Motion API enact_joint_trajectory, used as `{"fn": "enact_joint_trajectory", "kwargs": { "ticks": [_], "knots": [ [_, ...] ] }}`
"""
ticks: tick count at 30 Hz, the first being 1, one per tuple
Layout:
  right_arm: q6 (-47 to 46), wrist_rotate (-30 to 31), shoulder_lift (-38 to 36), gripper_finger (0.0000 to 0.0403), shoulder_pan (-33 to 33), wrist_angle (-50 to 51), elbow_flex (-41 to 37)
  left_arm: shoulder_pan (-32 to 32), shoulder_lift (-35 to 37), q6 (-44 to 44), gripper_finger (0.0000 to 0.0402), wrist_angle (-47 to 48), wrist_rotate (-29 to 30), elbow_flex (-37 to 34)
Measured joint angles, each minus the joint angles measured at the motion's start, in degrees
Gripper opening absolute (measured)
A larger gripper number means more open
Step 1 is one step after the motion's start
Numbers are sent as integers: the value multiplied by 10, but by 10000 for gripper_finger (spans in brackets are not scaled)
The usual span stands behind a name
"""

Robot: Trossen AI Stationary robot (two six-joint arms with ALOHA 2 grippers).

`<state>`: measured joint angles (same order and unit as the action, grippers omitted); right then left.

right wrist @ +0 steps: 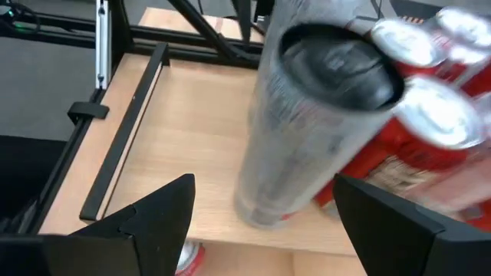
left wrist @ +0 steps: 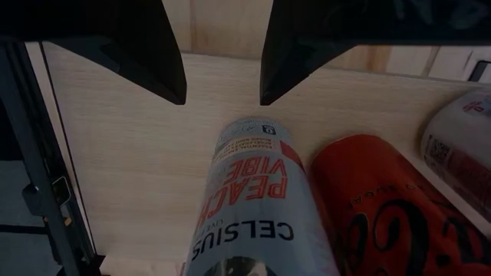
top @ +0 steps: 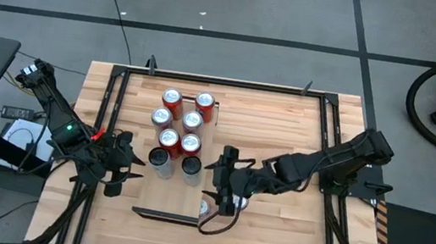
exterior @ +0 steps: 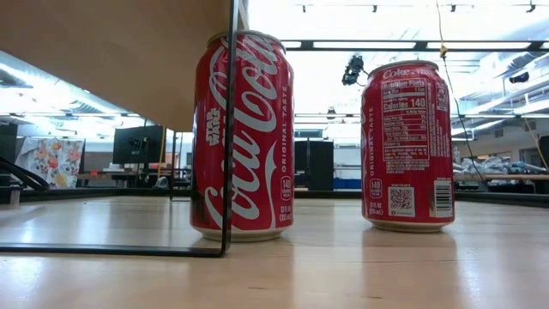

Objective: Place canned beverage on shelf
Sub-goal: Put the white yellow soda can on the shelf aligned with the other yellow soda can, then adjust the soda cans on the shelf

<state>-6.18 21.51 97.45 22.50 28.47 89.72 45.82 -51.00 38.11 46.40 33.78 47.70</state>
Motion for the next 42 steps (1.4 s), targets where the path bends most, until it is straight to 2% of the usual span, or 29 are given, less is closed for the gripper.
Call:
{"fn": "enact_joint_trajectory", "kwargs": {
  "ticks": [3,7,15,24,27,32,35,42],
  "knots": [
    [-5,-6,0,320,0,-51,-42,0,0,0,178,0,0,0],
    [-3,-61,0,319,-1,-113,-81,0,0,-2,178,0,0,0],
    [-1,-106,0,303,-16,-170,-116,0,0,-3,178,1,0,0],
    [3,-96,0,292,-38,-198,-131,0,0,16,178,60,70,0],
    [4,-63,0,290,-40,-198,-131,0,0,18,178,67,79,0],
    [12,-61,0,289,-42,-193,-131,0,0,22,178,75,83,0],
    [12,-59,-4,289,-37,-180,-131,0,0,36,178,103,95,0],
    [11,-22,-34,289,-29,-88,-130,-27,0,87,178,200,180,0]
  ]
}}
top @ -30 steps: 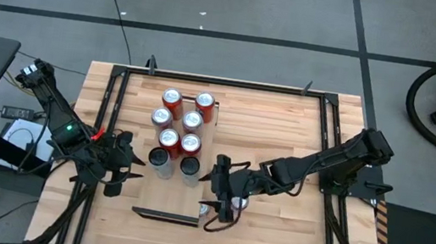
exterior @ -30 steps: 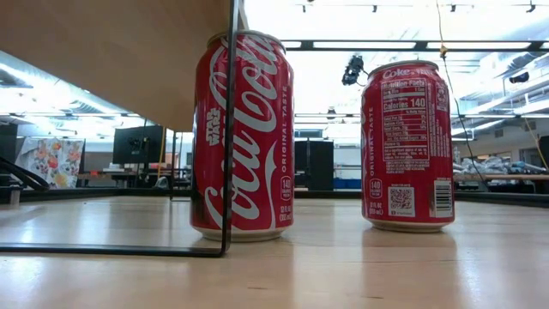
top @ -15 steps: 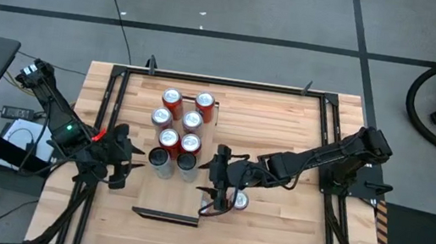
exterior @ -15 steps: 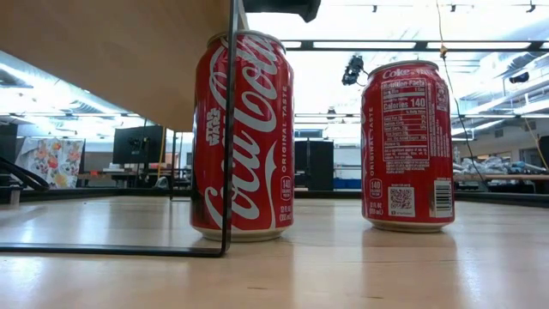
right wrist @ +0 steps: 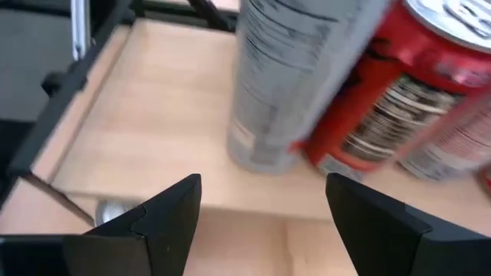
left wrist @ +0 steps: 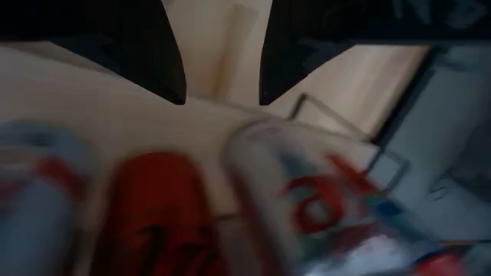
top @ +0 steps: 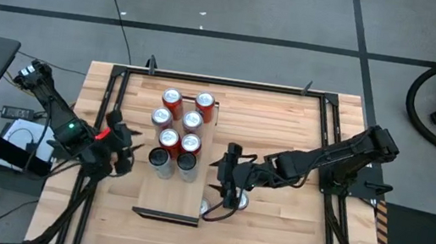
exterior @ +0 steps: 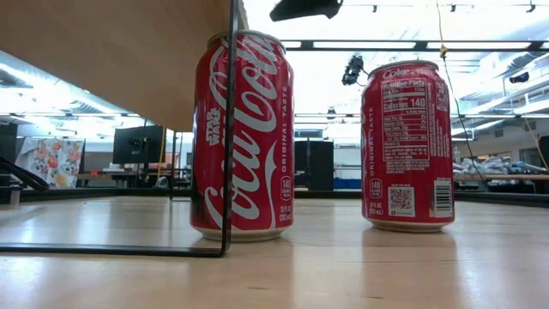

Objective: Place canned beverage on shelf
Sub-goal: Adjust the soda cans on the shelf

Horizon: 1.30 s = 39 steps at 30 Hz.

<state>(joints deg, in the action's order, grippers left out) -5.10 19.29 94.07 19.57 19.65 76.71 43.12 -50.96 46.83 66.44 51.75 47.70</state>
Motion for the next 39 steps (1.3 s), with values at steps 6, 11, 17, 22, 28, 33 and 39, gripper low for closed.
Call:
{"fn": "enact_joint_trajectory", "kwargs": {
  "ticks": [6,11,17,22,28,33,39],
  "knots": [
    [-2,11,-17,285,-2,27,0,-70,0,11,178,52,18,-5],
    [1,12,-15,281,-6,25,0,-133,0,7,178,53,30,-5],
    [8,12,-15,276,-5,4,0,-183,0,-8,178,25,41,-5],
    [8,7,-14,274,-5,1,0,-201,0,-51,178,-37,47,-5],
    [8,7,-14,273,-1,1,0,-206,0,-90,178,-81,46,-5],
    [10,5,-14,270,2,-6,0,-206,0,-91,178,-87,46,-5],
    [10,5,-14,270,2,-7,0,-206,0,-91,178,-99,41,-5]
  ]
}}
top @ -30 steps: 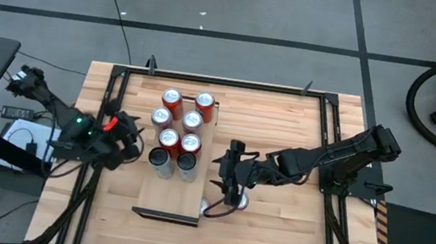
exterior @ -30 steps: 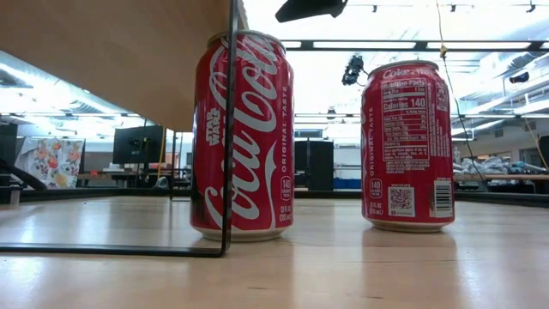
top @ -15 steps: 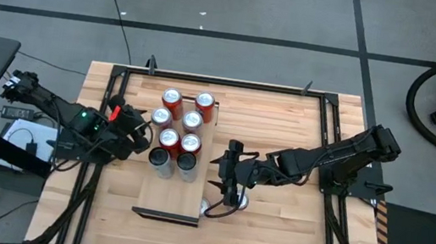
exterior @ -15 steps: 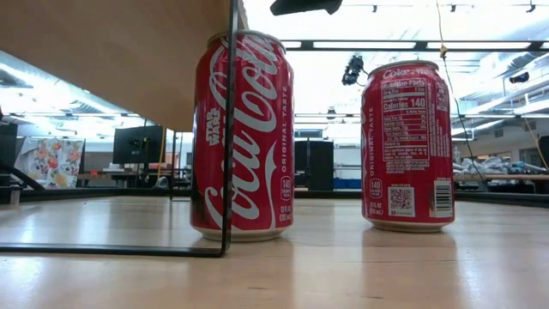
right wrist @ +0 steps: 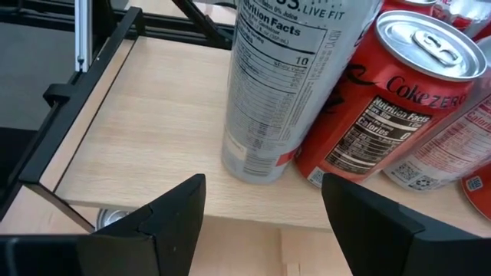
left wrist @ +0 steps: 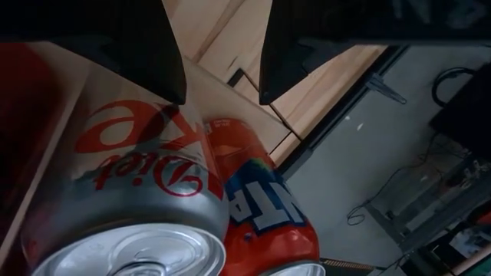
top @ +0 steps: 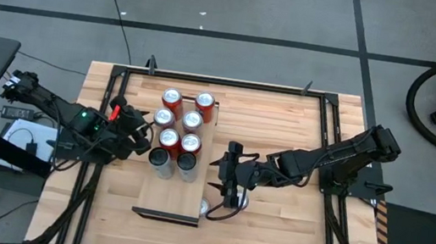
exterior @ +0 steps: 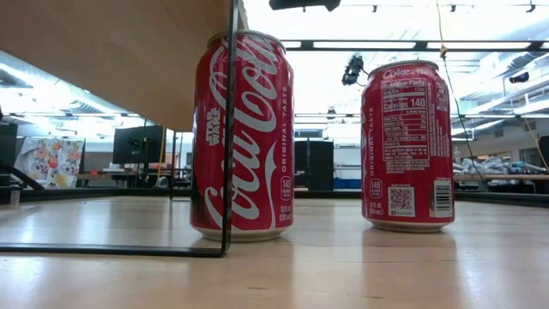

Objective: Place canned beverage on shelf
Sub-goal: Adjust the soda cans on the shelf

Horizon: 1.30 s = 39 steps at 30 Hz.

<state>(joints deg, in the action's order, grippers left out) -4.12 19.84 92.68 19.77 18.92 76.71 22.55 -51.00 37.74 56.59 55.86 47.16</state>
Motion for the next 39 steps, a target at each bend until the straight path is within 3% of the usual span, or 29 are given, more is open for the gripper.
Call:
{"fn": "enact_joint_trajectory", "kwargs": {
  "ticks": [29,39],
  "knots": [
    [21,40,0,270,0,-9,0,0,0,-90,178,-96,-1,0],
    [25,95,0,270,7,45,0,0,2,-109,178,-52,1,0]
  ]
}}
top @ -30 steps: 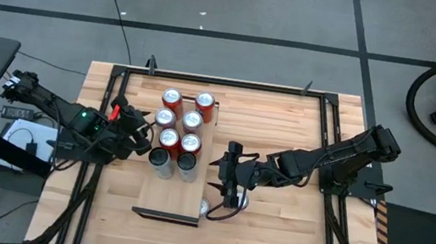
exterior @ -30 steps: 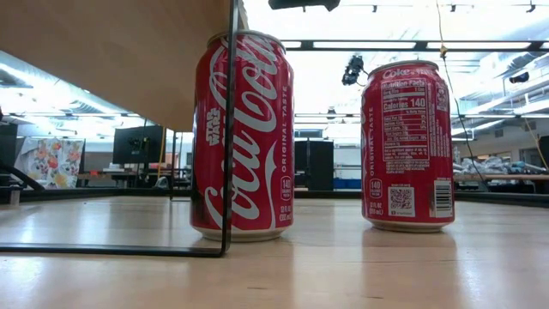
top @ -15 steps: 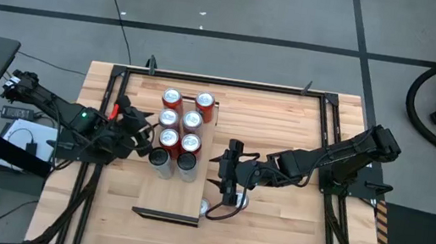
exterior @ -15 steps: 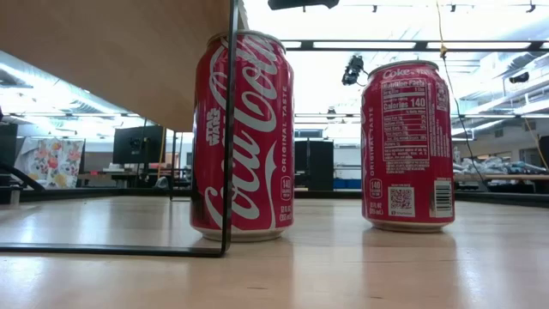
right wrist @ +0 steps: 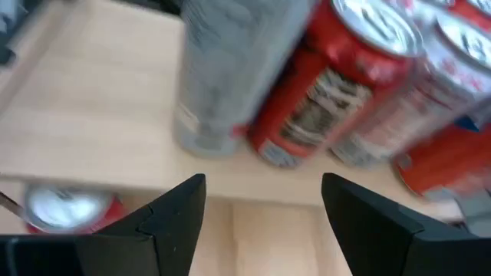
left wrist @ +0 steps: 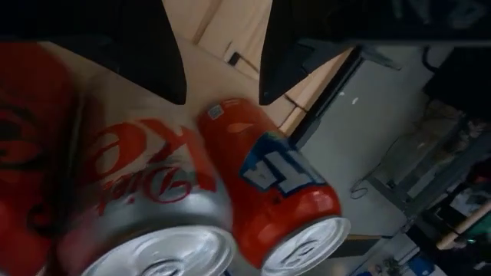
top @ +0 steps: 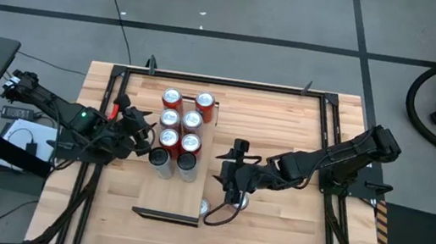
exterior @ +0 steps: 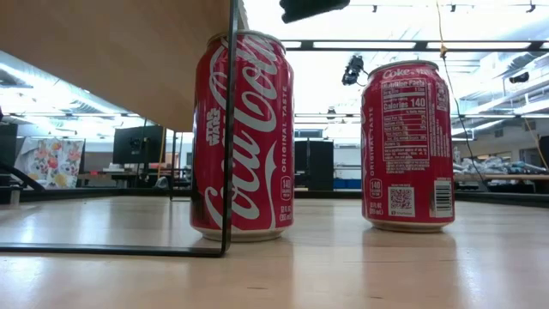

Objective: Place canned beverage on shelf
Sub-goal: Adjust the soda cans on the shelf

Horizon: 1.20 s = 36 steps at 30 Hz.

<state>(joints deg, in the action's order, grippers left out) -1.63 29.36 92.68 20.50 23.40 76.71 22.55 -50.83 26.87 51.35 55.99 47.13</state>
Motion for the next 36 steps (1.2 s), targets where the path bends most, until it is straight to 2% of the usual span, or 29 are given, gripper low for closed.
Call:
{"fn": "enact_joint_trajectory", "kwargs": {
  "ticks": [4,11,16,23,31,34,36],
  "knots": [
    [-20,37,0,270,-1,37,0,-15,0,24,178,31,31,0],
    [-22,65,0,270,-14,48,-9,-82,-2,33,178,33,39,0],
    [-18,100,0,270,-35,49,-40,-124,-2,-1,178,27,45,0],
    [-12,115,0,270,-82,46,-64,-158,-2,-95,178,-3,39,0],
    [52,284,-1,270,-131,-43,-65,-194,-2,-143,178,-10,55,0],
    [77,294,-1,270,-150,-84,-65,-211,-2,-174,178,-10,70,0],
    [92,266,-1,270,-163,-109,-65,-226,-2,-176,178,-12,78,0]
  ]
}}
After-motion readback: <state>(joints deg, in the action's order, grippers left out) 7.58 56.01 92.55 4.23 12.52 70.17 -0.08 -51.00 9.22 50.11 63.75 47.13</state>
